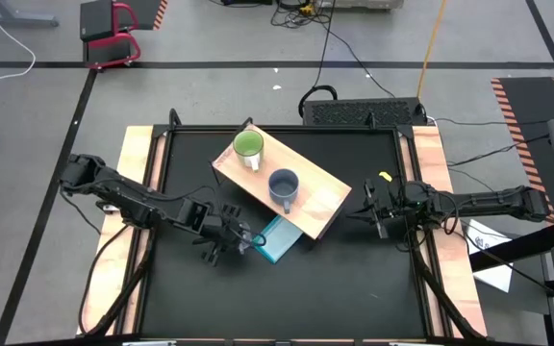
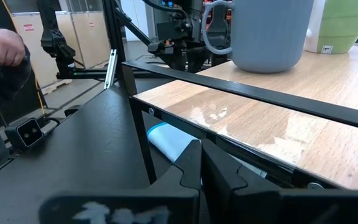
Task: Stack small to large cups/mugs on shelf
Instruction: Put the transparent mug on the shelf
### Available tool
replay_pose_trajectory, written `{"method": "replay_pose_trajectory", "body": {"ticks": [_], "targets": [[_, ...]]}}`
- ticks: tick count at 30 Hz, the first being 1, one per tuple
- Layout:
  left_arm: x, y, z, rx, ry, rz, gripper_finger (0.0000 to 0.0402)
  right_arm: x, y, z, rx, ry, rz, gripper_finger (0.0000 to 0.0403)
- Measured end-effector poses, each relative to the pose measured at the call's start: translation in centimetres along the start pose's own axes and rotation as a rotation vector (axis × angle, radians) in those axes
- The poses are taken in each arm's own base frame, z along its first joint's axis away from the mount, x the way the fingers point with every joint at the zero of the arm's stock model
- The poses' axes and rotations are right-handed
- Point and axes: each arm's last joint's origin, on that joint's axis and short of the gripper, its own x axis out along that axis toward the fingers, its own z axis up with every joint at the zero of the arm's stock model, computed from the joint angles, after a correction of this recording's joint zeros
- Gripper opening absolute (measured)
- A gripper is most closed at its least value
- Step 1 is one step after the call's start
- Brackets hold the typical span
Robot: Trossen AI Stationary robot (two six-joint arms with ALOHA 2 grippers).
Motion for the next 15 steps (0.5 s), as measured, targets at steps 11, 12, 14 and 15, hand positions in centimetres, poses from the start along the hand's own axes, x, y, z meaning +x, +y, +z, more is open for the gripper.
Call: {"method": "replay_pose_trajectory", "body": {"ticks": [11,12,14,15], "targets": [[-0.01,0.04,0.11,-0.001,-0.011,0.010,0.0104,0.00,0.00,0.00,0.000,0.000,0.000,0.0000],[0.00,0.04,0.10,-0.001,-0.010,0.010,0.0104,0.00,0.00,-0.01,0.000,0.001,0.000,0.0000],[-0.01,0.04,0.11,-0.001,-0.011,0.010,0.0104,0.00,0.00,-0.01,0.000,0.001,0.000,0.0000],[-0.01,0.04,0.12,-0.002,-0.011,0.010,0.0104,0.00,0.00,-0.01,0.000,0.001,0.000,0.0000]]}}
